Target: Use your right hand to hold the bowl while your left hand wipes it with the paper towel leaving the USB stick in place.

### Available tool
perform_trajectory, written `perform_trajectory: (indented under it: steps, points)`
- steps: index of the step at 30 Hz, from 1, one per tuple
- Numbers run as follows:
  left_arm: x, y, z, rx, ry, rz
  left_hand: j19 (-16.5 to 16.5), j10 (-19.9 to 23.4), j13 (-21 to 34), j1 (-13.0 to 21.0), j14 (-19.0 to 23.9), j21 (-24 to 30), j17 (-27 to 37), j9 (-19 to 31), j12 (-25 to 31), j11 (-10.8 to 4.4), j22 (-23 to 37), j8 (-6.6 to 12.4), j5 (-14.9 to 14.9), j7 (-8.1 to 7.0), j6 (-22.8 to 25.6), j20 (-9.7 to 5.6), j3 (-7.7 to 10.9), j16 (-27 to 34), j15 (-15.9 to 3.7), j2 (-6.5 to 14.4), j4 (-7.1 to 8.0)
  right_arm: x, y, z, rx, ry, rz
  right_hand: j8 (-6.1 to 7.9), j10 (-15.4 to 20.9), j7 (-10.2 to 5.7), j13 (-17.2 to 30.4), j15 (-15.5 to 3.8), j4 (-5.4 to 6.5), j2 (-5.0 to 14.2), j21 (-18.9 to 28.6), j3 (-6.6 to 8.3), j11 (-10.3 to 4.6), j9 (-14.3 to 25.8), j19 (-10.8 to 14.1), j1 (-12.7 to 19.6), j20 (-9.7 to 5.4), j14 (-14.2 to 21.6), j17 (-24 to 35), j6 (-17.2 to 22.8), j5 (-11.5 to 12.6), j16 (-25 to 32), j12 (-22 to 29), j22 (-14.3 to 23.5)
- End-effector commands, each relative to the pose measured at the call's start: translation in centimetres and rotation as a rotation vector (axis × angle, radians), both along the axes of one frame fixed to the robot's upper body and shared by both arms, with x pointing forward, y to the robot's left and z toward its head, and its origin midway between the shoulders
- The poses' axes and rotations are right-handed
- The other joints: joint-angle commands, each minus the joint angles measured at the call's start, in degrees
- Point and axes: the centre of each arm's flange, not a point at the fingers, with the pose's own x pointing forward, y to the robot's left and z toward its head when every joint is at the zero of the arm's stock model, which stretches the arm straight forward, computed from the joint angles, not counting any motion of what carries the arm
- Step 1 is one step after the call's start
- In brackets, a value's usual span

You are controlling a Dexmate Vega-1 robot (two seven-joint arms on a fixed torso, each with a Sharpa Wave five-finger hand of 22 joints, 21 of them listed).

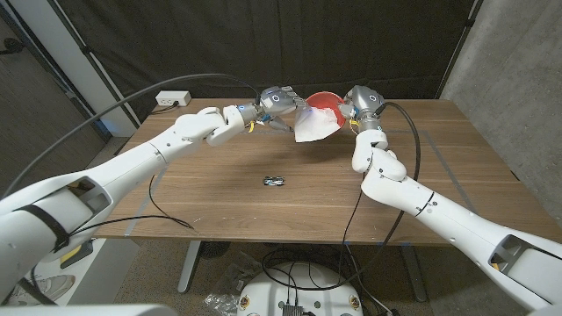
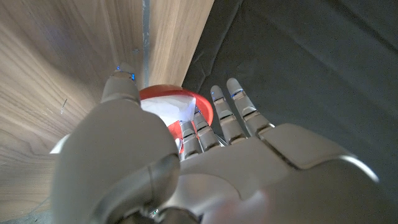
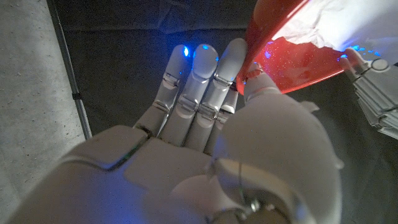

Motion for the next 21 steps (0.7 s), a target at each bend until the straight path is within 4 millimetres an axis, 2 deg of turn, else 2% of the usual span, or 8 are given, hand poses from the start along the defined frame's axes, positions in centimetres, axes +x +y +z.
perform_trajectory:
  steps: [1, 3, 7, 10, 11, 13, 15, 21]
  points:
    - [1.1, -0.1, -1.1, -0.088, -0.119, -0.118, 2.5, 7.9, 0.1, 2.3, 5.5, 1.6, 0.7, -0.2, 0.5, -0.11, 0.0, 2.25, 0.4, -1.22, 6.6, -0.88, -0.38, 2.1, -10.17, 1.2, -0.38, 0.1, 0.4, 0.5, -0.052, -0.017, 0.032, -0.13, -0.3, 1.59, 0.5, -0.63, -0.03, 1.12, 0.4, 0.21, -0.16, 0.1, -0.4, 1.2, -6.70, 1.1, 0.7, 1.8, 0.0, -0.1, -0.2, 0.2]
    - [1.2, -0.1, -1.3, -0.112, -0.132, -0.144, 3.8, 13.0, 0.0, 3.9, 8.5, 2.6, 1.2, -0.4, 0.2, 0.03, -0.1, 3.46, 0.2, -1.37, 11.0, -1.26, -0.41, 3.0, -10.27, 1.9, -0.54, 0.2, 0.4, 0.6, -0.048, -0.015, 0.027, -0.16, -0.4, 1.58, 0.5, -0.63, -0.03, 1.12, 0.4, 0.19, -0.22, 0.2, -0.4, 1.2, -6.72, 0.9, 0.8, 1.7, 0.0, -0.3, -0.2, 0.2]
    - [1.2, 0.1, -1.9, -0.157, -0.196, -0.205, 5.8, 27.5, 1.5, 8.5, 16.3, 5.1, 2.2, -0.4, 1.1, 0.16, -0.2, 7.84, -1.3, -0.67, 25.6, -2.10, 0.24, 4.0, -10.55, 4.8, -0.76, 0.3, 0.4, 0.6, -0.050, -0.017, 0.028, -0.23, -0.2, 1.54, 0.2, -0.65, -0.01, 1.16, 0.4, 0.15, -0.20, 0.2, -0.6, 1.1, -6.76, 0.9, 0.9, 1.7, 0.0, -0.7, -0.4, 0.2]
    - [1.3, 0.1, -2.1, -0.183, -0.212, -0.222, 6.1, 32.3, 2.9, 10.7, 19.4, 6.1, 2.7, -0.2, 2.9, 0.29, -0.3, 10.41, -2.6, -0.53, 32.9, -2.45, 0.69, 2.8, -10.74, 5.7, -0.97, 0.3, 0.4, 0.6, -0.049, -0.018, 0.027, -0.24, -0.3, 1.53, 0.5, -0.65, 0.00, 1.17, 0.4, 0.12, -0.22, 0.3, -0.6, 1.1, -6.79, 1.0, 1.1, 1.7, 0.0, -0.8, -0.4, 0.2]
    - [1.3, 0.2, -2.1, -0.187, -0.214, -0.225, 6.0, 35.0, 3.7, 12.2, 20.7, 6.5, 3.1, 0.1, 4.3, 0.18, -0.3, 12.00, -3.3, 0.07, 36.1, -2.49, 1.12, 2.3, -10.82, 6.5, -1.22, 0.3, 0.5, 0.7, -0.049, -0.018, 0.030, -0.23, -0.4, 1.57, 0.5, -0.65, 0.02, 1.20, 0.4, 0.12, -0.17, 0.3, -0.6, 1.1, -6.79, 0.9, 1.0, 1.7, 0.0, -0.9, -0.4, 0.2]
    - [1.5, 0.3, -2.1, -0.204, -0.199, -0.236, 6.3, 39.0, 5.1, 13.6, 23.2, 7.2, 4.0, -0.3, 6.5, 0.37, -0.3, 13.55, -4.5, 0.44, 40.4, -2.74, 1.38, 1.8, -10.95, 7.0, -1.21, 0.3, 0.5, 0.7, -0.049, -0.017, 0.032, -0.24, -0.3, 1.45, 0.4, -0.65, -0.03, 1.18, 0.4, 0.11, -0.21, 0.3, -0.6, 1.1, -6.70, 0.9, 1.2, 1.7, 0.0, -1.0, -0.5, 0.2]
    - [1.5, 0.3, -2.2, -0.219, -0.199, -0.245, 6.5, 41.0, 6.3, 14.8, 25.1, 7.8, 4.6, -1.4, 7.9, 0.49, -0.4, 13.84, -5.4, 2.07, 44.9, -3.05, 2.28, 0.7, -11.01, 7.9, -1.02, 0.3, 0.5, 0.7, -0.042, -0.017, 0.027, -0.24, -0.2, 1.67, 0.3, -0.65, -0.05, 1.19, 0.4, 0.10, -0.03, 0.4, -0.7, 1.1, -6.72, 1.0, 1.3, 1.7, -0.1, -1.1, -0.5, 0.2]
    - [1.4, 0.8, -2.6, -0.275, -0.205, -0.304, 7.7, 43.4, 7.6, 16.6, 28.7, 8.6, 5.8, -1.5, 9.3, 0.41, -0.5, 13.11, -6.2, 3.46, 46.4, -3.30, 3.16, 0.8, -11.20, 8.1, -1.40, 0.5, 0.5, 0.7, -0.043, -0.010, 0.027, -0.28, -0.4, 1.57, 0.7, -0.65, -0.04, 1.22, 0.4, 0.07, -0.07, 0.3, -0.7, 1.1, -6.76, 1.1, 1.5, 1.8, -0.1, -1.4, -0.5, 0.2]
